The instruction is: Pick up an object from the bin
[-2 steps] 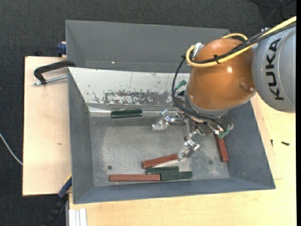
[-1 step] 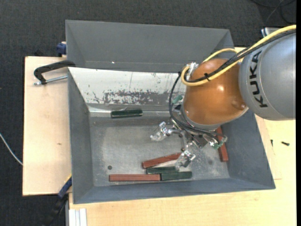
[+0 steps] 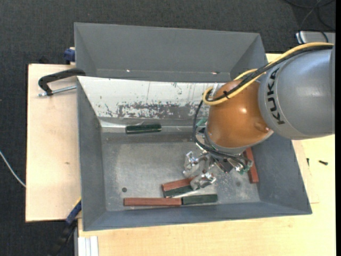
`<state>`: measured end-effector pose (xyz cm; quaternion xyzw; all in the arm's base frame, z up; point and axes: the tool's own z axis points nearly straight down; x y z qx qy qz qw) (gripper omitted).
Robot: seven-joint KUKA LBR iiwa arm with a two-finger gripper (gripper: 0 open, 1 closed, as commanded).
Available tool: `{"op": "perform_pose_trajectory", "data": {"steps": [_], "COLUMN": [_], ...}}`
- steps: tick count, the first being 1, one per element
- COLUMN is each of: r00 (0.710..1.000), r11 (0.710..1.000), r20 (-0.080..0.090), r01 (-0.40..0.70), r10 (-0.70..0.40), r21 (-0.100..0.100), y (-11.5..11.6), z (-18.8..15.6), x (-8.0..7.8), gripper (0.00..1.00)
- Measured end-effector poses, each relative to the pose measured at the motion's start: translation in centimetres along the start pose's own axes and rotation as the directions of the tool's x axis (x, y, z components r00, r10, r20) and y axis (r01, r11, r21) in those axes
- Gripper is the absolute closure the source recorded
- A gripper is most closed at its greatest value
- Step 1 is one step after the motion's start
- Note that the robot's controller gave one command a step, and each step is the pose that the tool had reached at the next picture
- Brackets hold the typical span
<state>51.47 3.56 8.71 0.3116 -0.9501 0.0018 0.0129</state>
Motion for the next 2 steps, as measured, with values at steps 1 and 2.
{"op": "perform_pose_trajectory", "data": {"steps": [1, 2], "r00": [1.0, 0.999], "r11": [1.0, 1.0], "r20": [0.002, 0.031], "r01": [0.0, -0.02], "r10": [0.0, 0.02], "r21": [0.001, 0.006], "y": [0.0, -1.1], "z": [0.0, -11.9], "x": [0.0, 1.0], "gripper": [1.0, 1.0]}}
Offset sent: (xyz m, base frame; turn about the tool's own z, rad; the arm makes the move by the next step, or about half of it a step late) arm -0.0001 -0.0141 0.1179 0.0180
